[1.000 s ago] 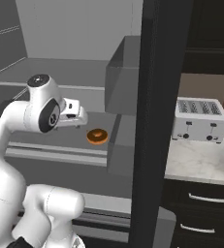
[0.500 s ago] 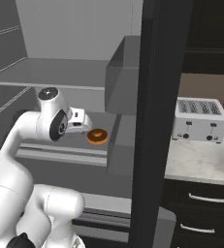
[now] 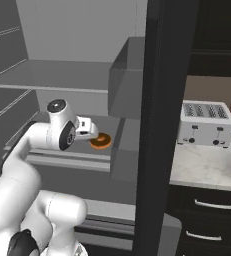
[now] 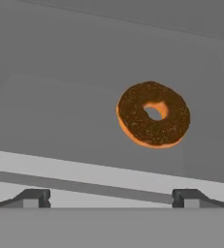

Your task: Take the donuts from the fridge and place them on the empty tray on the dining counter.

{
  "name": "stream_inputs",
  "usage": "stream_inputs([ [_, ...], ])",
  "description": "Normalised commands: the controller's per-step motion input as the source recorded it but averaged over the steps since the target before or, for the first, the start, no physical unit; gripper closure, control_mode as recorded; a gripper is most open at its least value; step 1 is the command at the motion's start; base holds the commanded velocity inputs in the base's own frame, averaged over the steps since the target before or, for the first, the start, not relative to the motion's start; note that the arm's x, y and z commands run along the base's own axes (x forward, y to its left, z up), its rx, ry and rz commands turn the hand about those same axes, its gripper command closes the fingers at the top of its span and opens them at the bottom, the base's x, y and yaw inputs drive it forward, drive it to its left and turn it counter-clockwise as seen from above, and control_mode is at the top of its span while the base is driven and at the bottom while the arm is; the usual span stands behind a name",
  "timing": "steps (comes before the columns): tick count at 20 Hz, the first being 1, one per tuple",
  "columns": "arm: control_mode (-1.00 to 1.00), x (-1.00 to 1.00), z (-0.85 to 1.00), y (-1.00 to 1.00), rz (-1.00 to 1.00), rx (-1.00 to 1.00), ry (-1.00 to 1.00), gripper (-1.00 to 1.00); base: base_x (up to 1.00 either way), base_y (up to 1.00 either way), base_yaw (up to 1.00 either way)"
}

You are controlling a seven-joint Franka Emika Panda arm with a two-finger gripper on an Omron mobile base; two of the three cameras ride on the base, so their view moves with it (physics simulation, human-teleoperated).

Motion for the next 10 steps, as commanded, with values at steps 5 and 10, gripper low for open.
stream_inputs([
  [5,-1.00,0.40,-0.19,0.00,0.00,0.00,0.00,-1.00,0.00,0.00,0.00],
  [10,-1.00,0.35,-0.24,-0.04,0.00,0.00,-0.01,-1.00,0.00,0.00,0.00],
])
